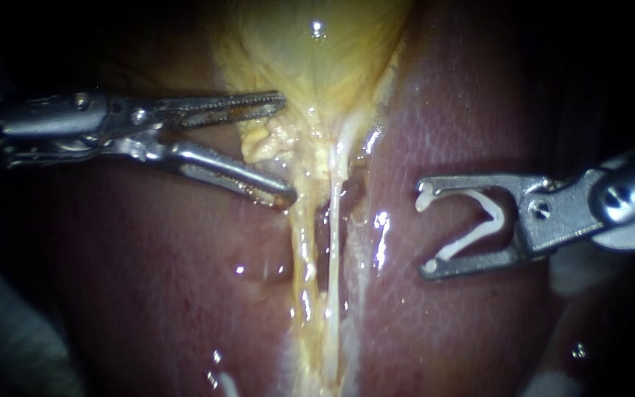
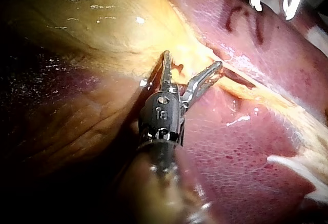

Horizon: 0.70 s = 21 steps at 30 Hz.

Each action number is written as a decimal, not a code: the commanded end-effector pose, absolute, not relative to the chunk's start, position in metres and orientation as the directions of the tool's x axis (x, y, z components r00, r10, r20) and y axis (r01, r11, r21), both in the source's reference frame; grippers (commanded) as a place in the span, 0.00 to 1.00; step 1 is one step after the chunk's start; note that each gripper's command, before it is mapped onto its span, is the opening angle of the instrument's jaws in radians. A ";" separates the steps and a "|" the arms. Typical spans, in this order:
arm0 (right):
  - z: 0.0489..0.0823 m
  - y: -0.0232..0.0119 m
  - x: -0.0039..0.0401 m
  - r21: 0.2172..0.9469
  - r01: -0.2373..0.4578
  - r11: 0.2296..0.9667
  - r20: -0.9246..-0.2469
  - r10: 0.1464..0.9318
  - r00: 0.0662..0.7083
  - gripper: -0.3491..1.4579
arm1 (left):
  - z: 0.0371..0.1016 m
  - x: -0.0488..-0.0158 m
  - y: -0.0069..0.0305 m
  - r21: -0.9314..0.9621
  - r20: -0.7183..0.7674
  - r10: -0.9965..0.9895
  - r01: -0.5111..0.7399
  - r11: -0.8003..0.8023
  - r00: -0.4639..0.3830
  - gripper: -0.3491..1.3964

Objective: Grabbing gallbladder

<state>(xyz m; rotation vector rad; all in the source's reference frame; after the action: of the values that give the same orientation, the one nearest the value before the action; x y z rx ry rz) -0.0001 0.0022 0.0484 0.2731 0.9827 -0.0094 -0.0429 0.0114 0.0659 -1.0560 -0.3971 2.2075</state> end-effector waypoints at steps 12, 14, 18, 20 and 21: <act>0.0484 0.0022 -0.0001 0.224 0.131 0.966 -0.822 0.115 0.558 0.47 | 0.0653 -0.0425 0.0120 -0.546 -0.533 0.720 -0.470 -0.694 -0.445 0.28; 0.0484 0.0022 -0.0001 0.224 0.131 0.966 -0.822 0.115 0.558 0.47 | 0.0651 -0.0426 0.0122 -0.543 -0.532 0.722 -0.476 -0.692 -0.443 0.21; 0.0484 0.0022 -0.0001 0.224 0.131 0.966 -0.822 0.115 0.558 0.47 | 0.0648 -0.0427 0.0127 -0.541 -0.530 0.725 -0.482 -0.689 -0.440 0.11; 0.0484 0.0022 -0.0001 0.224 0.131 0.966 -0.822 0.115 0.558 0.47 | 0.0646 -0.0427 0.0129 -0.543 -0.526 0.730 -0.489 -0.683 -0.436 0.06; 0.0484 0.0022 -0.0001 0.224 0.131 0.966 -0.822 0.115 0.558 0.47 | 0.0645 -0.0426 0.0129 -0.543 -0.526 0.731 -0.489 -0.682 -0.435 0.02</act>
<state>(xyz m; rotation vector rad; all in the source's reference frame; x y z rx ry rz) -0.0001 0.0022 0.0484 0.2730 0.9825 -0.0091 -0.0426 0.0129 0.0644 -0.9855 -0.4005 2.1404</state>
